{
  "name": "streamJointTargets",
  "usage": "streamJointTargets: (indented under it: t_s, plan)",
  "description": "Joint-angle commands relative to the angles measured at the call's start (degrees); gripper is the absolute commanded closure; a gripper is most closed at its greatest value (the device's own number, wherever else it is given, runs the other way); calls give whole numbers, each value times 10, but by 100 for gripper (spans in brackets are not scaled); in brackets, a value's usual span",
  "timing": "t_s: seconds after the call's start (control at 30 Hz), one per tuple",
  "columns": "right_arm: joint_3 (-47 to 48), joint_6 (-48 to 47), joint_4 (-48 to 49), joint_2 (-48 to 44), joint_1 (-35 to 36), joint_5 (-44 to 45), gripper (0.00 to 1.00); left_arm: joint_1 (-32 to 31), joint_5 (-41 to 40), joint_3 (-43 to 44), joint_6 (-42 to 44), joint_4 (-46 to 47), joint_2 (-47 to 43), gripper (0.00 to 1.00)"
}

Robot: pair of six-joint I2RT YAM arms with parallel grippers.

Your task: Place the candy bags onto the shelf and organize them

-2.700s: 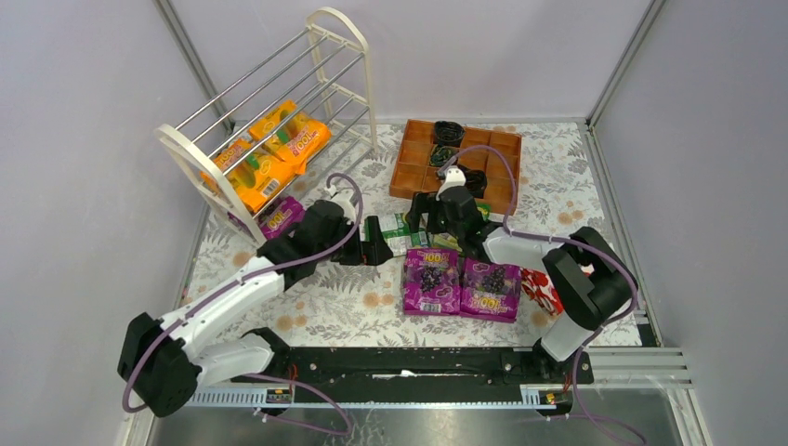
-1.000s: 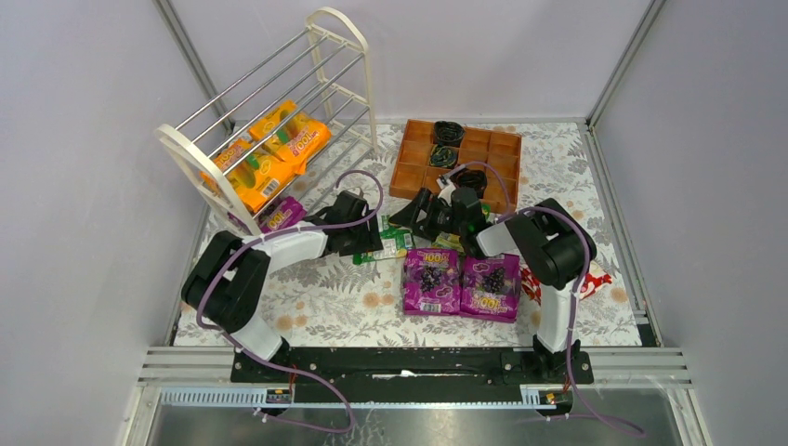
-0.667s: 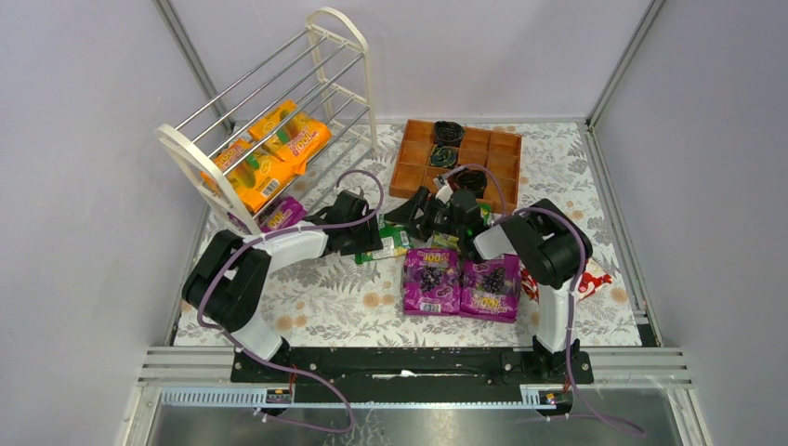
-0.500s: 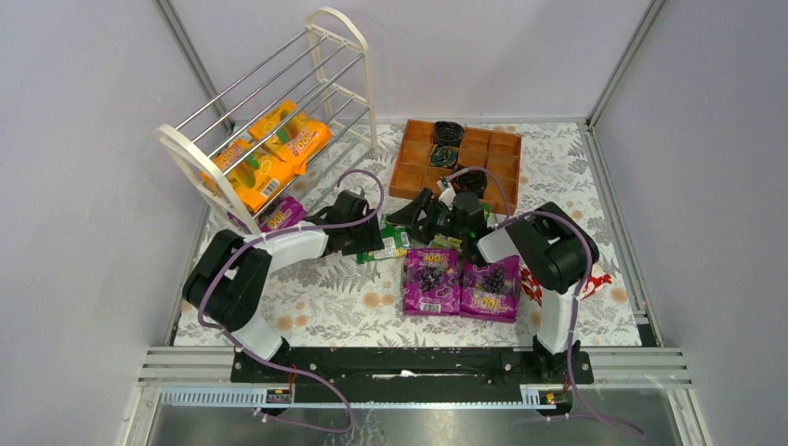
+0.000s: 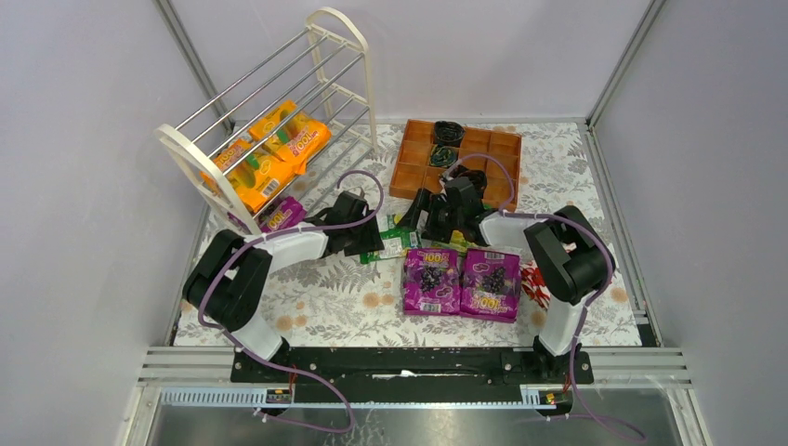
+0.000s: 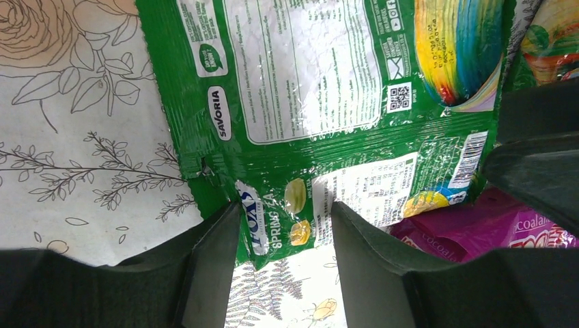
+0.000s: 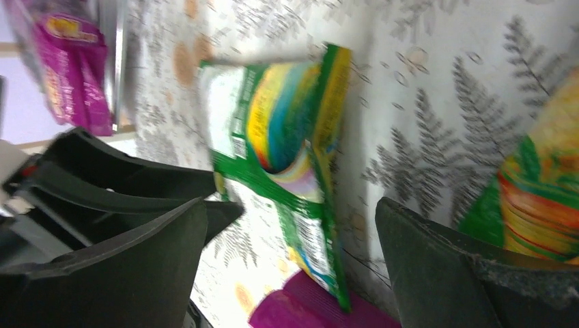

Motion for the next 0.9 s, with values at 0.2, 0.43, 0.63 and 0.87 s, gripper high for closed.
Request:
streamJointTargets:
  t_s: [0.2, 0.43, 0.63, 0.87]
  plan:
    - [54, 23, -22, 75, -3, -153, 0, -2, 20, -23, -14, 32, 0, 47]
    - [7, 116, 130, 50, 2, -181, 8, -3, 23, -27, -14, 36, -6, 48]
    - [-40, 150, 221, 24, 1, -182, 20, -3, 22, -33, -8, 36, -22, 48]
    - [-79, 273, 428, 70, 1, -187, 52, -3, 25, -38, -6, 39, -37, 48]
